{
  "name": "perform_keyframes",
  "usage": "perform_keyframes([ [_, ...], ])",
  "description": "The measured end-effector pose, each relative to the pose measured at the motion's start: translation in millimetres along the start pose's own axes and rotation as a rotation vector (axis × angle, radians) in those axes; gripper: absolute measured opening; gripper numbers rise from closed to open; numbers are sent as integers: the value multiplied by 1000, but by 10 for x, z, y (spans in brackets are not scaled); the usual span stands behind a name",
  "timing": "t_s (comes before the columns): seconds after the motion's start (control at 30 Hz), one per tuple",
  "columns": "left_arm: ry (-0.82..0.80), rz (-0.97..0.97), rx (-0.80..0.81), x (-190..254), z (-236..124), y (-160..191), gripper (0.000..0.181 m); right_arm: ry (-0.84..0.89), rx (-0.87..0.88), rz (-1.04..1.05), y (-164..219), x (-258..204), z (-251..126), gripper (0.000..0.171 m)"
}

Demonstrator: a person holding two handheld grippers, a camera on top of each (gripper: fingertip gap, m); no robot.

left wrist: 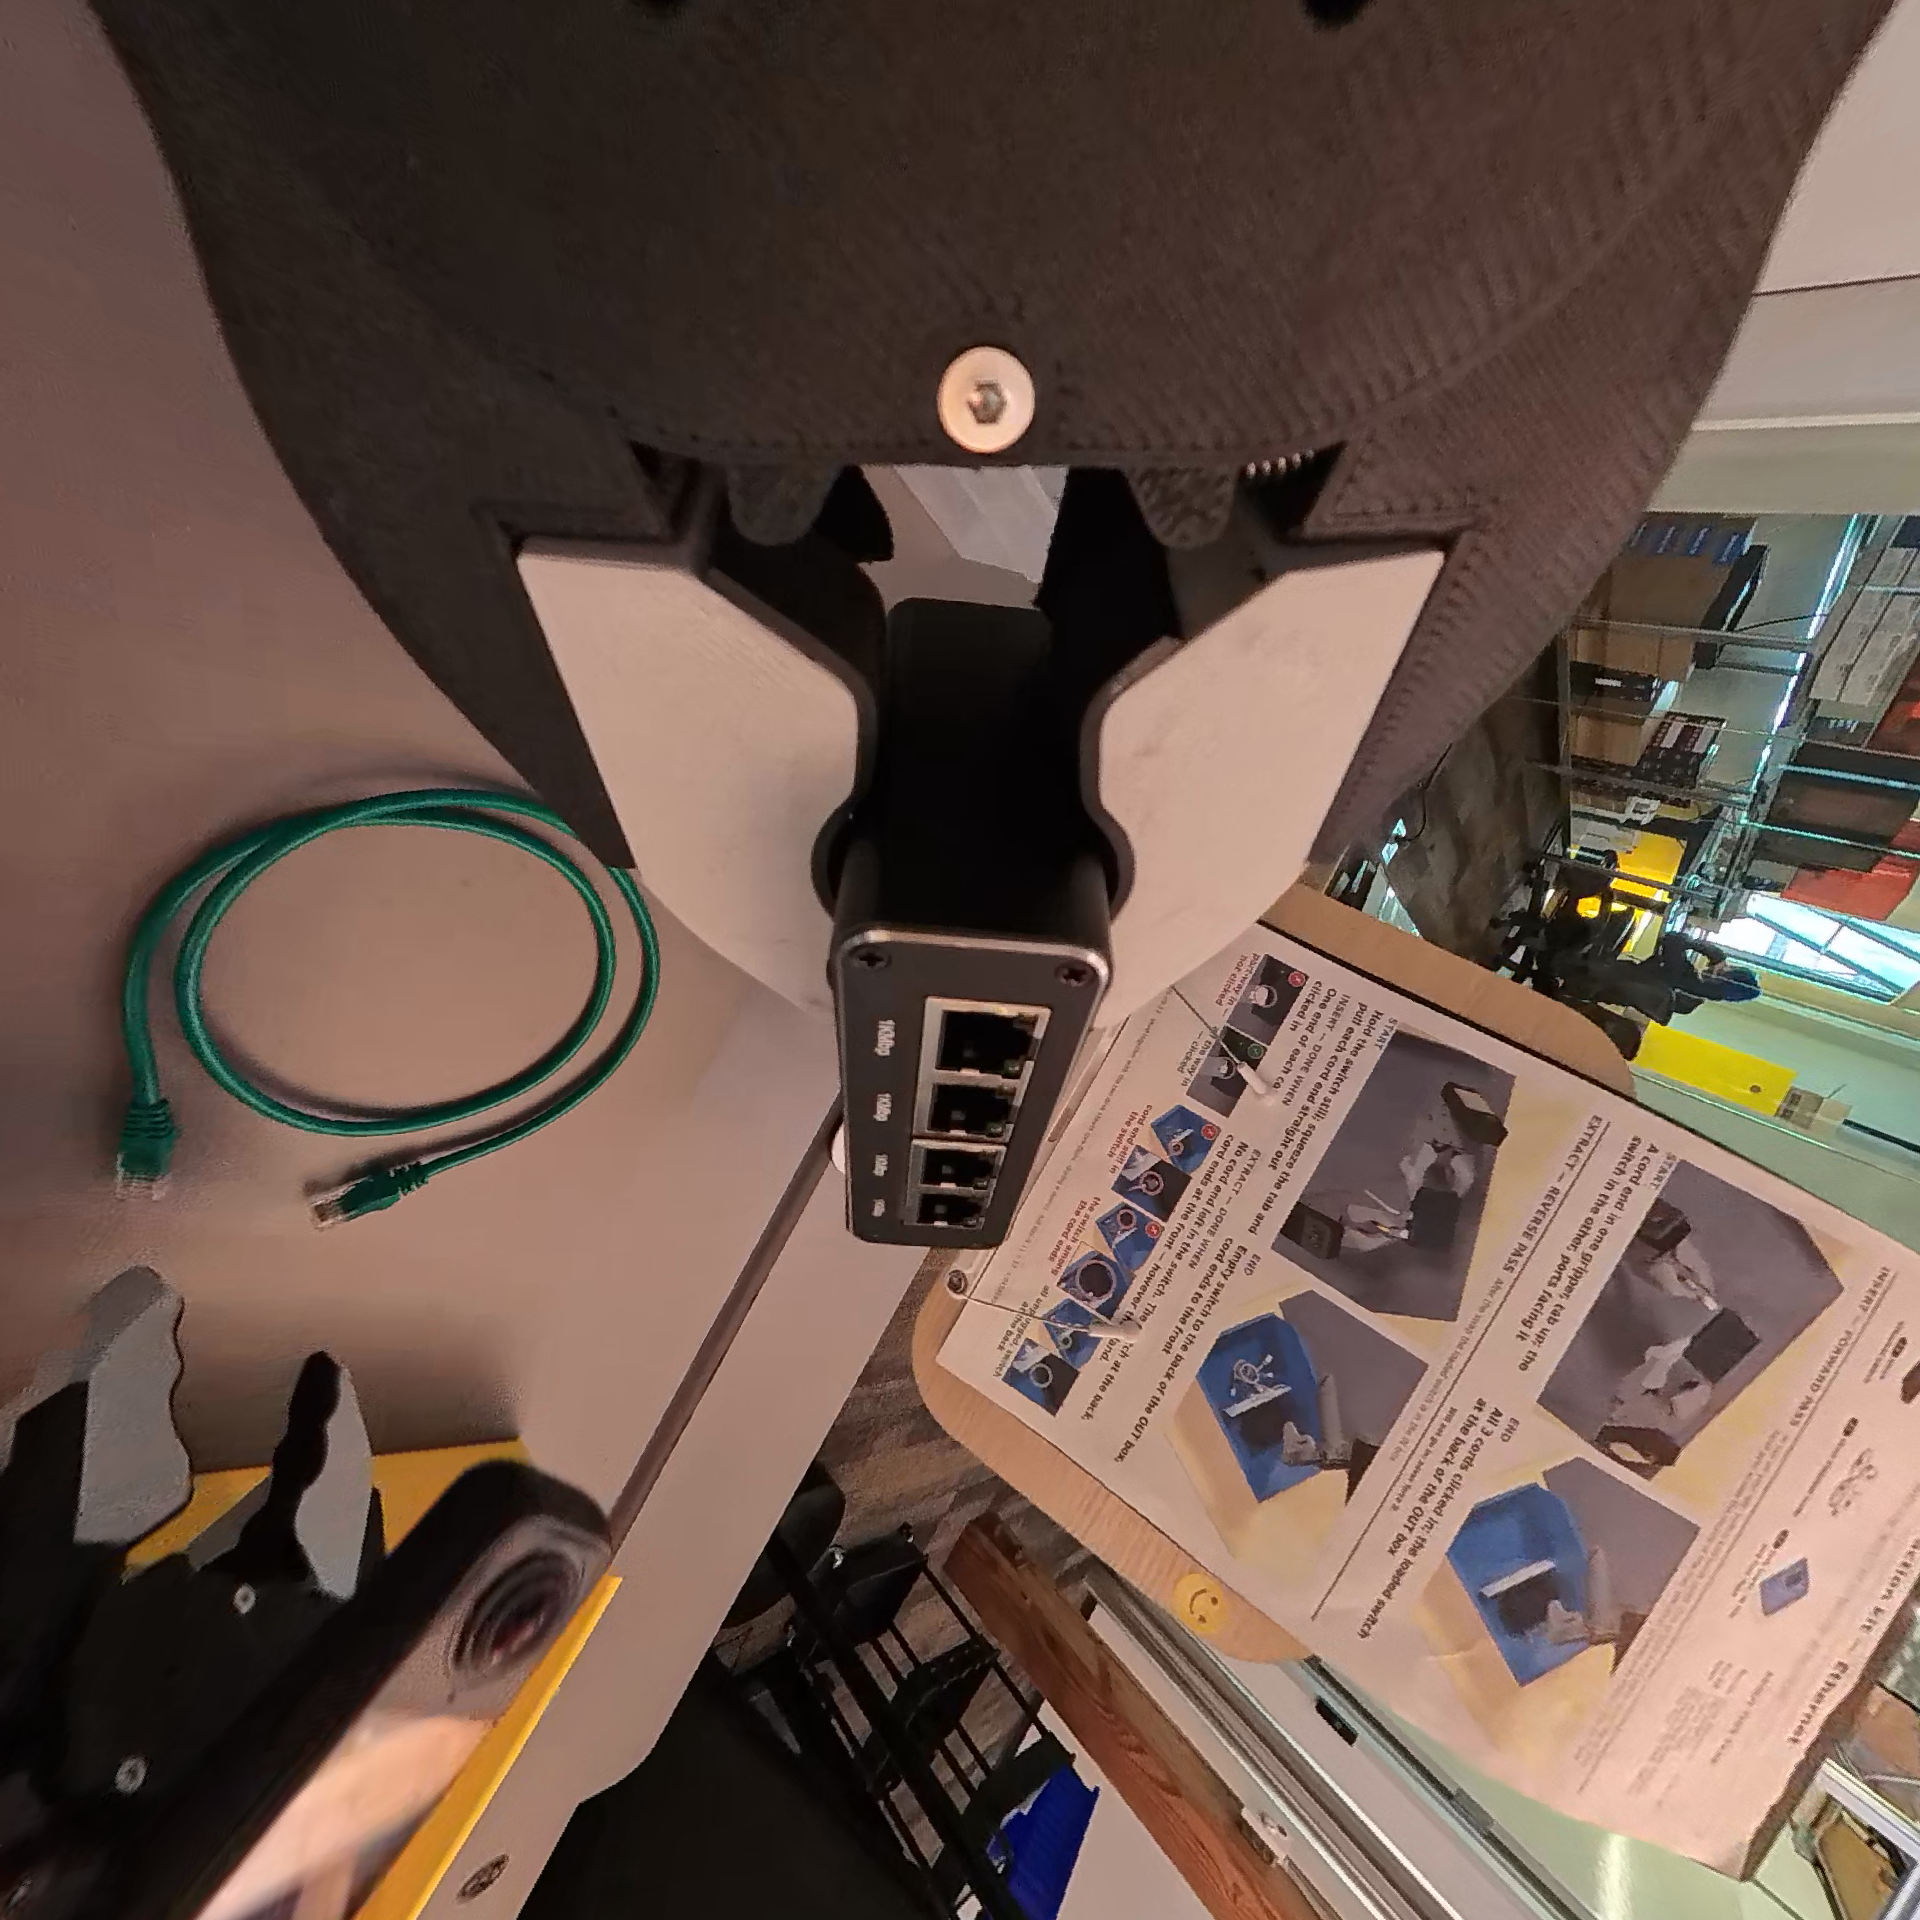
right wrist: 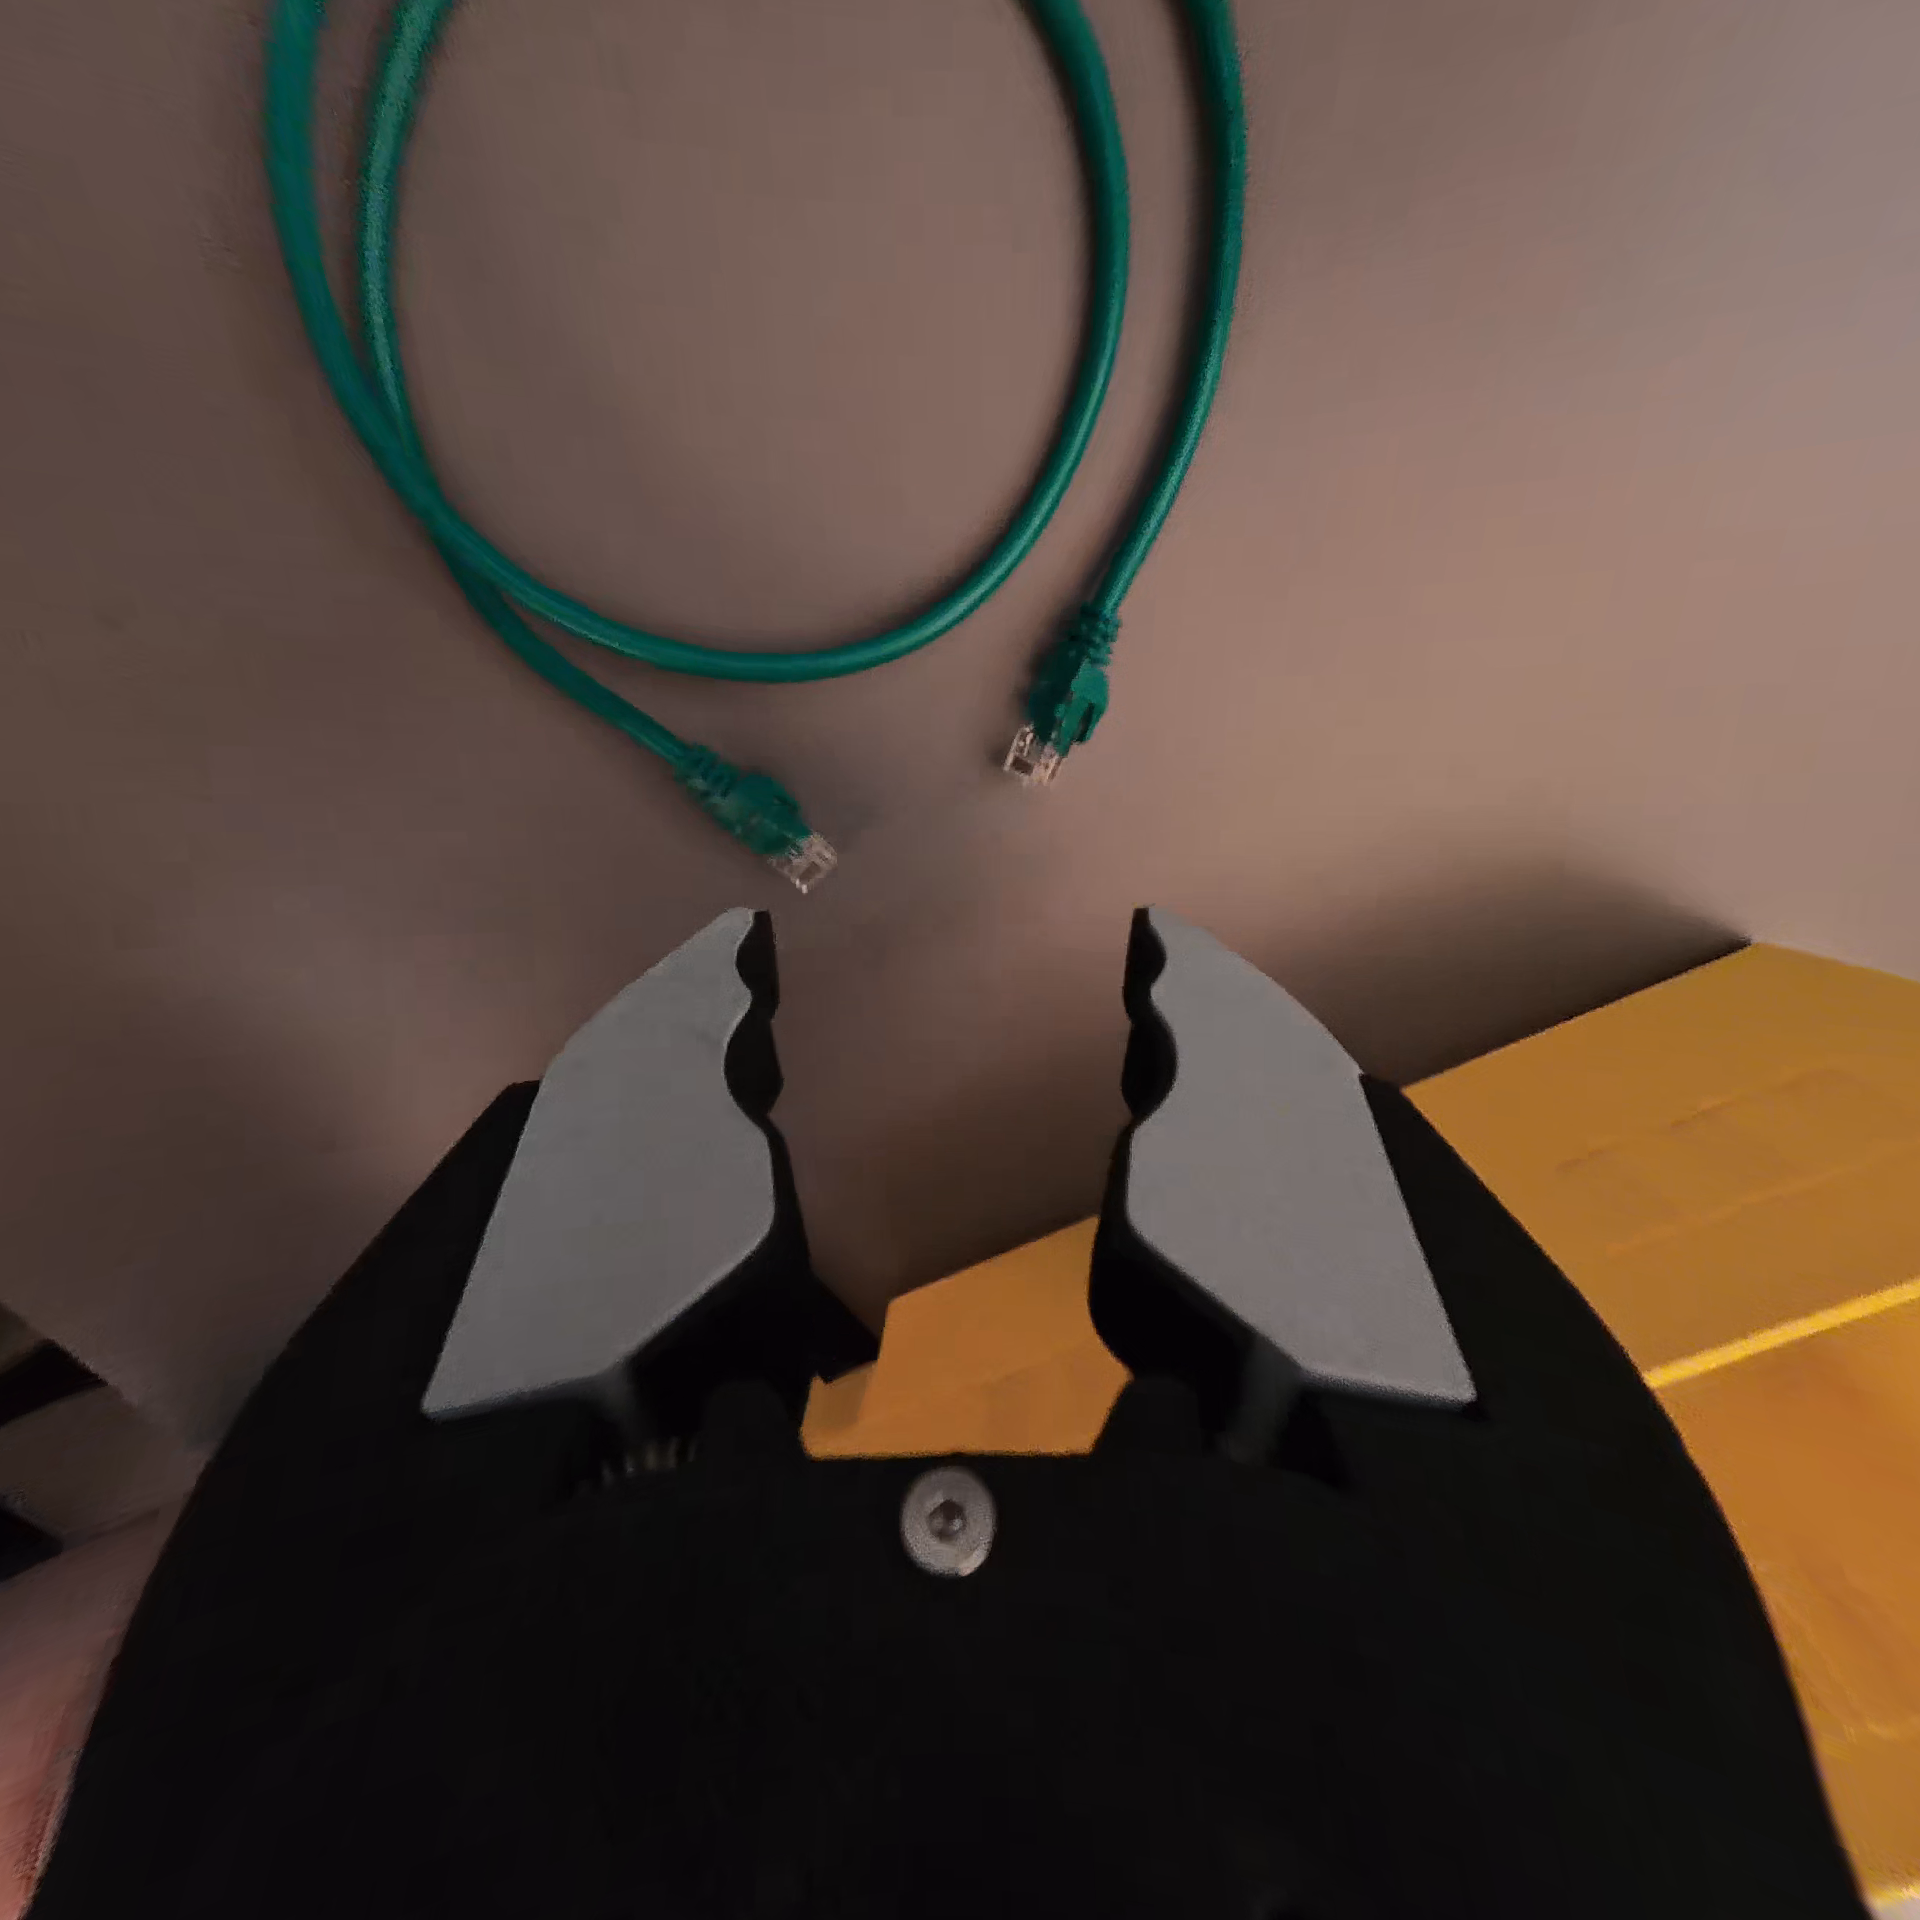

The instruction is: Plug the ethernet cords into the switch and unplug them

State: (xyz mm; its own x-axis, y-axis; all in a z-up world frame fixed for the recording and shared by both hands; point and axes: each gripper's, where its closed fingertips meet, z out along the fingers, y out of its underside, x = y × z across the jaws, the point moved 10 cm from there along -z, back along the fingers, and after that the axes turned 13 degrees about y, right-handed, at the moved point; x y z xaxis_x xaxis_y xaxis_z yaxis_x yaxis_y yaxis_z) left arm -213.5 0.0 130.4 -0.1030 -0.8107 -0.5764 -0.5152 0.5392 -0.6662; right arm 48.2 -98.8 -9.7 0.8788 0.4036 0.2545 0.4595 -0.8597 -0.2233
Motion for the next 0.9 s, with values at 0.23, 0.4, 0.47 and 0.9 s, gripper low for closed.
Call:
perform_keyframes([
  [0.23, 4, -4, -12, -3, 31, 10, 37, -22, 181, 229, -590, -17, 471, 65],
  [0.4, 5, 3, -19, 5, 51, -1, 37, 52, 84, 254, -554, 20, 777, 53],
  [0.47, 4, 1, -22, -1, 58, 5, 37, 54, 116, 285, -553, 29, 795, 33],
  [0.9, -15, -1, 52, -9, -132, -17, 37, 307, 394, 165, -424, -50, -111, 11],
])
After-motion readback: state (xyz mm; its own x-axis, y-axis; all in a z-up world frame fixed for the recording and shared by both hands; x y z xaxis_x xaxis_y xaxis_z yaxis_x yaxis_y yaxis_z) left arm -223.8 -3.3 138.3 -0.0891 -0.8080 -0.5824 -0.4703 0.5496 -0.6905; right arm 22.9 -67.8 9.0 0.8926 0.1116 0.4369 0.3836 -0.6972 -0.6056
